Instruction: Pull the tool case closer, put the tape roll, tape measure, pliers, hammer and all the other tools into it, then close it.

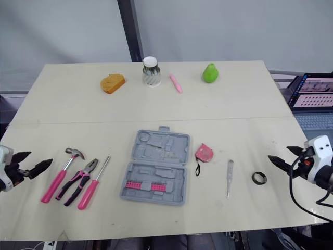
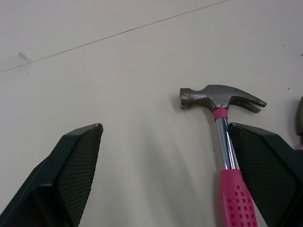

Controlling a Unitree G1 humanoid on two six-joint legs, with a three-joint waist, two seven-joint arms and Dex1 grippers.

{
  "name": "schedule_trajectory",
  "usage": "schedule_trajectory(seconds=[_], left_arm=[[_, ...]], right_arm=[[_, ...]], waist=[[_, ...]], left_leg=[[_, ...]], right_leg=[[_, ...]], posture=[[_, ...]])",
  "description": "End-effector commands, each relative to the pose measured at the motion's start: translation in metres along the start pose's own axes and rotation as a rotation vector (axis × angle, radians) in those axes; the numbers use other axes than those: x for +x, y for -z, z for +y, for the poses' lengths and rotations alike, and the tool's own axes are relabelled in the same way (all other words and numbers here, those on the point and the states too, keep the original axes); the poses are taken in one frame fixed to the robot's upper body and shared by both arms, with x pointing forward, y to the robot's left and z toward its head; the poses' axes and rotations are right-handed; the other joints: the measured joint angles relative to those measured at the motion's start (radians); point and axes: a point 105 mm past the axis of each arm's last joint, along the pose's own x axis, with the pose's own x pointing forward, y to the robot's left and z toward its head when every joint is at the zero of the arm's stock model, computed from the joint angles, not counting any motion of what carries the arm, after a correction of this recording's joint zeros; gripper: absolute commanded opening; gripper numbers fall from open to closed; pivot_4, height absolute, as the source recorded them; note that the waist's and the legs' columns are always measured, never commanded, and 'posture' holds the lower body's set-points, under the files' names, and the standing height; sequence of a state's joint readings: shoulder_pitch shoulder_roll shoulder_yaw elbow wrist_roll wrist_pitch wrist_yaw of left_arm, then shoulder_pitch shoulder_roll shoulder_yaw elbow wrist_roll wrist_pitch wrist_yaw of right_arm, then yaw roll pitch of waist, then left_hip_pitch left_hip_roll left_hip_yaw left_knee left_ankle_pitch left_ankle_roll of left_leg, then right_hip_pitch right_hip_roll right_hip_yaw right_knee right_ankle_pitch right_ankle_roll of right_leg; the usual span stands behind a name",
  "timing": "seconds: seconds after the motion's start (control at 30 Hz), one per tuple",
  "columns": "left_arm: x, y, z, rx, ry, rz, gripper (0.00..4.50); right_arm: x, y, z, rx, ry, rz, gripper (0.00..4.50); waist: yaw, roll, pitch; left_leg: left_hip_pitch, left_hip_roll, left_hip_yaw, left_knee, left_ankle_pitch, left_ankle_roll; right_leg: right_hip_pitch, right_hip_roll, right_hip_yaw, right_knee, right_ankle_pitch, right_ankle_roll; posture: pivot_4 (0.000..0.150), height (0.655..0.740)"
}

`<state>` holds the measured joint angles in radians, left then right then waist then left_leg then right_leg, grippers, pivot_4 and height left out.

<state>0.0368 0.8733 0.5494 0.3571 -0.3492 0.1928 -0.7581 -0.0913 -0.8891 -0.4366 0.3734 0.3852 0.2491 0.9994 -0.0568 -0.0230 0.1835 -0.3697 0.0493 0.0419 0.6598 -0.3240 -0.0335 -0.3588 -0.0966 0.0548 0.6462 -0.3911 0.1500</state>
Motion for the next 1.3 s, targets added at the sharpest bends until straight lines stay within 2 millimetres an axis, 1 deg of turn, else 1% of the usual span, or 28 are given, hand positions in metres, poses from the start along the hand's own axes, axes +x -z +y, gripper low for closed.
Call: schedule_trajectory(seconds=[0.03, 0.1, 0.17, 0.2, 0.27, 0.3, 0.33, 0.37, 0.43, 0.5, 0.57, 0.6, 0.67, 0.73, 0.83, 0.97, 1.1, 1.17, 1.3], left_arm=[[0.004, -0.021, -0.01, 0.06, 0.05, -0.036, 4.5], [0.011, -0.027, -0.027, 0.072, 0.127, -0.037, 4.5], [0.018, -0.034, -0.049, 0.086, 0.22, -0.036, 4.5], [0.022, -0.037, -0.061, 0.091, 0.269, -0.039, 4.5], [0.032, -0.043, -0.091, 0.134, 0.388, -0.034, 4.5], [0.036, -0.044, -0.102, 0.154, 0.429, -0.03, 3.99], [0.039, -0.044, -0.113, 0.177, 0.474, -0.02, 3.61], [0.042, -0.044, -0.12, 0.192, 0.502, -0.013, 3.16], [0.05, -0.047, -0.14, 0.212, 0.581, -0.01, 2.15], [0.056, -0.046, -0.157, 0.242, 0.655, 0.006, 1.07], [0.061, -0.044, -0.169, 0.274, 0.708, 0.03, 0.02], [0.064, -0.042, -0.172, 0.298, 0.722, 0.04, 0.0], [0.075, -0.044, -0.178, 0.309, 0.725, 0.036, 0.0], [0.081, -0.043, -0.183, 0.328, 0.738, 0.038, 0.0], [0.088, -0.041, -0.193, 0.341, 0.761, 0.035, 0.0], [0.095, -0.031, -0.201, 0.374, 0.784, 0.06, 0.0], [0.104, -0.026, -0.209, 0.395, 0.781, 0.051, 0.0], [0.108, -0.026, -0.214, 0.394, 0.781, 0.041, 0.0], [0.112, -0.029, -0.223, 0.371, 0.786, 0.002, 0.0]], right_arm=[[0.003, -0.021, 0.018, -0.008, -0.065, -0.066, 4.48], [0.009, -0.033, 0.039, -0.01, -0.134, -0.089, 4.48], [0.018, -0.044, 0.064, -0.008, -0.198, -0.11, 4.48], [0.022, -0.047, 0.077, -0.007, -0.232, -0.114, 4.48], [0.033, -0.054, 0.103, -0.018, -0.29, -0.12, 4.48], [0.037, -0.055, 0.113, -0.023, -0.304, -0.11, 4.5], [0.041, -0.056, 0.123, -0.037, -0.318, -0.1, 3.93], [0.044, -0.054, 0.13, -0.05, -0.33, -0.082, 3.6], [0.049, -0.047, 0.147, -0.093, -0.365, -0.019, 2.64], [0.053, -0.042, 0.162, -0.12, -0.401, 0.024, 1.56], [0.056, -0.038, 0.171, -0.135, -0.415, 0.049, 0.47], [0.058, -0.037, 0.175, -0.142, -0.419, 0.06, 0.06], [0.062, -0.033, 0.183, -0.138, -0.432, 0.075, 0.06], [0.064, -0.028, 0.189, -0.152, -0.442, 0.094, 0.06], [0.07, -0.018, 0.192, -0.156, -0.436, 0.122, 0.06], [0.079, -0.014, 0.197, -0.15, -0.435, 0.122, 0.06], [0.087, -0.008, 0.198, -0.148, -0.426, 0.129, 0.06], [0.093, -0.002, 0.199, -0.158, -0.422, 0.139, 0.06], [0.105, 0.001, 0.205, -0.145, -0.421, 0.134, 0.06]], waist=[[0.001, 0.0, 0.0], [0.002, 0.0, 0.0], [0.002, 0.0, 0.0], [0.002, 0.0, 0.0], [0.003, 0.0, 0.0], [0.004, 0.0, 0.0], [0.004, 0.0, 0.0], [0.005, 0.0, 0.0], [0.006, 0.0, 0.0], [0.009, 0.0, 0.0], [0.01, 0.0, 0.0], [0.01, 0.0, 0.0], [0.014, 0.0, 0.0], [0.016, 0.0, 0.0], [0.017, 0.0, 0.0], [0.025, 0.0, 0.0], [0.029, 0.0, 0.0], [0.031, 0.0, 0.0], [0.031, 0.0, 0.0]], left_leg=[[0.0, 0.0, 0.0, 0.0, 0.0, 0.0], [0.0, 0.001, -0.001, 0.0, 0.0, 0.0], [-0.001, 0.002, -0.001, 0.0, 0.0, 0.0], [-0.001, 0.001, -0.001, 0.0, 0.0, 0.0], [-0.001, 0.002, -0.002, 0.0, 0.0, 0.0], [-0.001, 0.001, -0.002, 0.0, 0.0, -0.001], [-0.001, 0.001, -0.002, 0.0, 0.0, -0.001], [-0.001, 0.001, -0.002, 0.0, 0.0, -0.001], [-0.002, -0.001, -0.002, 0.001, 0.0, -0.001], [-0.002, -0.002, -0.002, 0.001, 0.0, -0.001], [-0.002, -0.002, -0.002, 0.001, 0.0, 0.0], [-0.003, -0.002, -0.002, 0.001, 0.0, 0.0], [-0.003, -0.002, -0.002, 0.002, 0.0, 0.0], [-0.003, -0.002, -0.002, 0.003, 0.0, 0.0], [-0.003, -0.001, -0.002, 0.004, 0.0, 0.0], [-0.003, -0.001, -0.002, 0.005, 0.0, 0.0], [-0.003, -0.001, -0.002, 0.005, 0.0, 0.0], [-0.003, -0.002, -0.002, 0.006, 0.0, 0.0], [-0.003, -0.002, -0.002, 0.007, 0.0, 0.0]], right_leg=[[0.0, 0.0, 0.0, 0.0, 0.0, 0.0], [0.0, 0.0, 0.0, 0.0, 0.0, 0.0], [0.0, 0.0, 0.0, 0.0, 0.0, 0.0], [0.0, 0.0, 0.0, 0.001, 0.0, 0.0], [0.0, 0.0, 0.0, 0.001, 0.0, 0.0], [0.0, 0.0, 0.0, 0.001, 0.0, 0.0], [0.0, 0.0, 0.0, 0.001, 0.0, 0.0], [0.0, 0.0, 0.0, 0.001, 0.0, 0.0], [0.0, 0.0, 0.0, 0.0, 0.0, 0.0], [-0.001, 0.001, -0.001, 0.0, 0.0, 0.0], [-0.001, 0.001, 0.0, 0.0, 0.0, 0.0], [-0.001, 0.001, 0.0, 0.0, 0.0, 0.0], [-0.001, 0.001, 0.0, 0.0, 0.0, 0.0], [-0.001, 0.002, 0.0, 0.0, 0.0, 0.0], [-0.002, 0.002, 0.0, 0.001, 0.0, 0.0], [-0.002, 0.003, 0.0, 0.002, 0.0, 0.0], [-0.002, 0.003, -0.001, 0.002, 0.0, 0.0], [-0.002, 0.002, -0.001, 0.003, 0.0, 0.001], [-0.001, 0.002, -0.001, 0.004, 0.0, 0.001]], posture=[[0.15, 0.74], [0.15, 0.74], [0.15, 0.74], [0.15, 0.74], [0.15, 0.74], [0.15, 0.74], [0.15, 0.74], [0.15, 0.74], [0.15, 0.74], [0.15, 0.74], [0.15, 0.74], [0.15, 0.74], [0.15, 0.74], [0.15, 0.74], [0.15, 0.74], [0.15, 0.74], [0.15, 0.74], [0.15, 0.74], [0.15, 0.74]])
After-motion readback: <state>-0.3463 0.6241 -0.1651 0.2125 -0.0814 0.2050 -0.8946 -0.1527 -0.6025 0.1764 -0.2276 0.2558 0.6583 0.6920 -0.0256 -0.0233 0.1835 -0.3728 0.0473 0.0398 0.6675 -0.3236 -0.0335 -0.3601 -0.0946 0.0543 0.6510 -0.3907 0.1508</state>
